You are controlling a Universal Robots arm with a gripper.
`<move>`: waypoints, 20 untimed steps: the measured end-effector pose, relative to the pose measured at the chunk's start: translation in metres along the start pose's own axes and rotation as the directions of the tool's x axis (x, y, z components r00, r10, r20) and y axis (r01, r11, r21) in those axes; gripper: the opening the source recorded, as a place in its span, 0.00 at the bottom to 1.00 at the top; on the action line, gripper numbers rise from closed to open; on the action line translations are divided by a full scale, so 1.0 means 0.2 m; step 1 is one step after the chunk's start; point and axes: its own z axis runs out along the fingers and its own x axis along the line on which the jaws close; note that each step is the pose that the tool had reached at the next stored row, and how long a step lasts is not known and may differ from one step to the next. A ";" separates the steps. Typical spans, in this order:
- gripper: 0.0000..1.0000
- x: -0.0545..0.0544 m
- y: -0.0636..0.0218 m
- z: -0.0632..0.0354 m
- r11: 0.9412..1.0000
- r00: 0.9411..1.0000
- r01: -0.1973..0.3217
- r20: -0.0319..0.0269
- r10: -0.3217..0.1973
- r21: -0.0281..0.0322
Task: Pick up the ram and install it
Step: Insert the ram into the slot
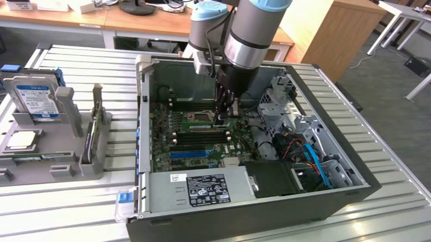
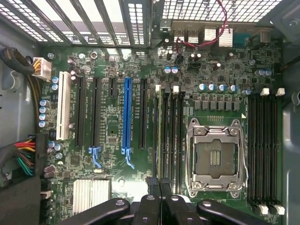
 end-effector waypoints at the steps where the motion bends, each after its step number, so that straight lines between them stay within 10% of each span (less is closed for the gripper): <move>1: 0.11 0.00 0.000 0.004 1.000 1.000 0.000 0.000 0.000 0.000; 20: 0.11 0.00 -0.002 0.046 1.000 1.000 0.000 0.000 0.000 0.000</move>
